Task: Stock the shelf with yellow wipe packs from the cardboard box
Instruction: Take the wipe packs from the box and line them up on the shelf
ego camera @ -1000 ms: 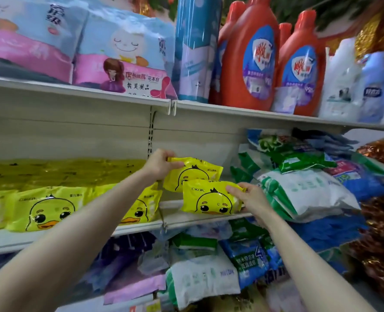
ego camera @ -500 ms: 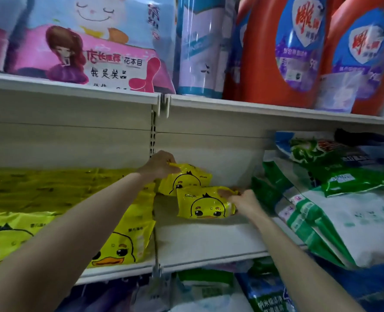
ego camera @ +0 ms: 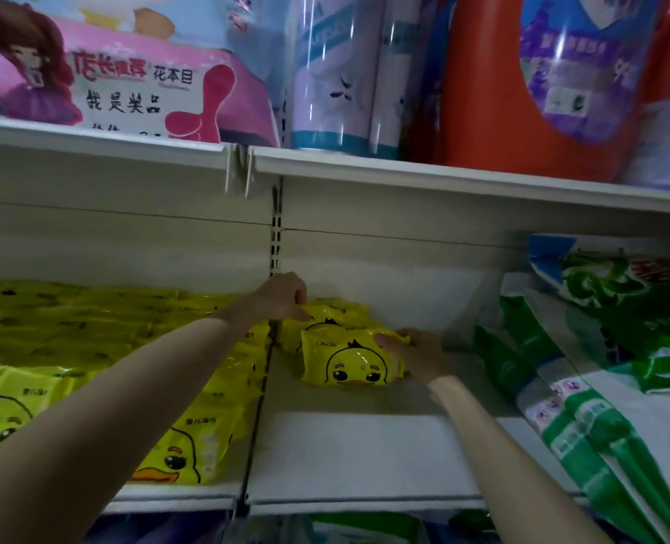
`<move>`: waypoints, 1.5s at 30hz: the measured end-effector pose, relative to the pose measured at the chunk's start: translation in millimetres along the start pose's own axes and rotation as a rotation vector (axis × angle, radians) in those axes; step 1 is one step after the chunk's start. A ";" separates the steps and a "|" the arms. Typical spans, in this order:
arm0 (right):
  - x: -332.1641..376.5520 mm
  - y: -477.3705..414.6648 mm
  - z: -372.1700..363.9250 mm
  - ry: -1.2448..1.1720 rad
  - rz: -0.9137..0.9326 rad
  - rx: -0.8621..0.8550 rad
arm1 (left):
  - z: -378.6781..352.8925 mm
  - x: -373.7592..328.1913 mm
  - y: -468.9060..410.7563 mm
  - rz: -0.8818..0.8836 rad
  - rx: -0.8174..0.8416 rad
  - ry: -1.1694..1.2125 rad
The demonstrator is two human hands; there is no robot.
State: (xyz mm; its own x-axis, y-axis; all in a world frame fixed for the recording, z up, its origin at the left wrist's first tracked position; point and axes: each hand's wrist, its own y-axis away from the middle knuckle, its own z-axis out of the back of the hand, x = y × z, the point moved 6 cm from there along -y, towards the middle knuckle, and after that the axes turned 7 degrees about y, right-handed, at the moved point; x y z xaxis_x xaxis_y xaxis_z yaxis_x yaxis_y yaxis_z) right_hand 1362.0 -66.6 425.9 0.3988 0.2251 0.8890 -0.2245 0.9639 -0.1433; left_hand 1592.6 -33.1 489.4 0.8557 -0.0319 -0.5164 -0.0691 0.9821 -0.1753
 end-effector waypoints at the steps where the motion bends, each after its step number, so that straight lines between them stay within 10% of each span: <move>1: 0.2 -1.8 -0.3 -0.016 -0.001 0.016 | 0.7 2.3 -0.5 0.004 0.006 -0.018; 15: -8.0 -7.6 -21.7 -0.126 0.053 0.148 | 2.7 21.0 -10.1 0.048 -0.069 -0.258; 26: 1.9 -17.5 -32.7 -0.187 0.053 0.179 | 31.0 22.9 -3.2 0.002 -0.097 -0.011; 35: 9.2 -30.7 -54.6 -0.181 0.124 0.151 | 9.1 14.4 6.0 0.043 0.209 -0.090; 45: -0.2 -34.1 -51.0 -0.112 0.156 0.142 | -5.9 17.6 -5.1 -0.005 0.176 -0.277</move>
State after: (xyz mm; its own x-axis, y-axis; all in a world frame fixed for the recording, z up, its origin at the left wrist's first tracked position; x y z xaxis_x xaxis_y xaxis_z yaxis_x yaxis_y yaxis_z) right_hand 1414.8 -92.3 408.4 0.2499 0.3452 0.9047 -0.4019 0.8870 -0.2274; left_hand 1604.9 -39.7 476.3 0.9644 -0.0086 -0.2645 0.0043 0.9998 -0.0171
